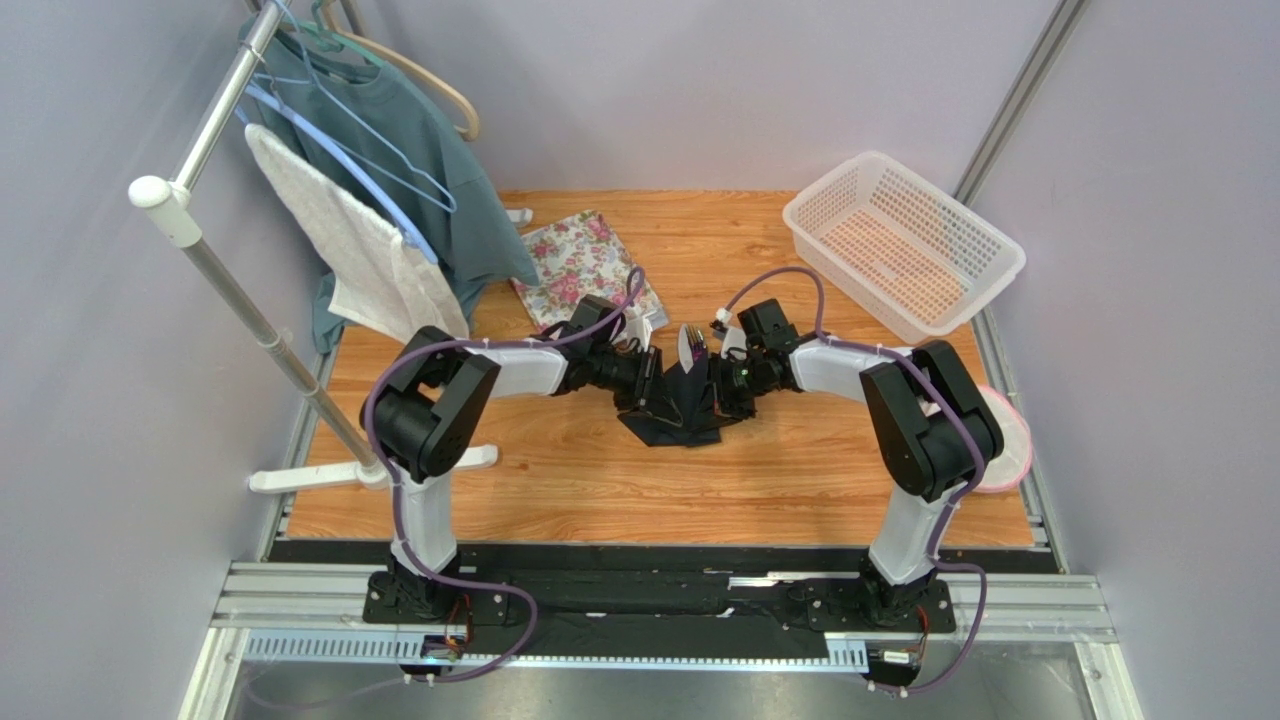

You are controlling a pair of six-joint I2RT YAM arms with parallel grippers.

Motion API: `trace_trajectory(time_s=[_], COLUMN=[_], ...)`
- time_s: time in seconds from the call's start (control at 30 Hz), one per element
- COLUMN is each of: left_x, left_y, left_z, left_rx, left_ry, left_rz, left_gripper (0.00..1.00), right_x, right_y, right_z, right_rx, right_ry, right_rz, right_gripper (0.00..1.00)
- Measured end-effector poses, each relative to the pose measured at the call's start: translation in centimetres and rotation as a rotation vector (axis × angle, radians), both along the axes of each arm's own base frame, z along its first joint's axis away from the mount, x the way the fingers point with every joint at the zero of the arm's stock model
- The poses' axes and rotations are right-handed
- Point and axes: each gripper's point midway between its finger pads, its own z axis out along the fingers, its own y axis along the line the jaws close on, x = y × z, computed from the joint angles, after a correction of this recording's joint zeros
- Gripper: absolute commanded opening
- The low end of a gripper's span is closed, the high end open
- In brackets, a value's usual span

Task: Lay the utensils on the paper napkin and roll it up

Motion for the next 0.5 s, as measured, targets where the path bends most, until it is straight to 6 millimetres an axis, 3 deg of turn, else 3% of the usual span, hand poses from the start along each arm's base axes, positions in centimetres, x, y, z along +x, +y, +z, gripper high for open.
trace_trajectory(time_s=[0.23,0.33,0.5], left_x=[-0.6,-0.5,-0.3], left_y=[0.6,0.5,0.6], left_z=[-4.3,-4.2,-4.1], left_rx=[0.101,0.106,0.121], left_ry=[0.091,0.087,0.067], left_rz=[-0.002,-0.018,-0.033], left_gripper=[0.07,0.07,0.07], right_x=[-0.2,0.2,2.9], right_y=[-0.2,-0.5,-0.3], right_z=[0.6,1.6,3.6], right_rx=[-0.005,-0.019,-0.041], right_ry=[0.002,-0.026,-0.127], right_rz=[-0.008,-0.022,-0.058], right_gripper=[0.04,0.04,0.04])
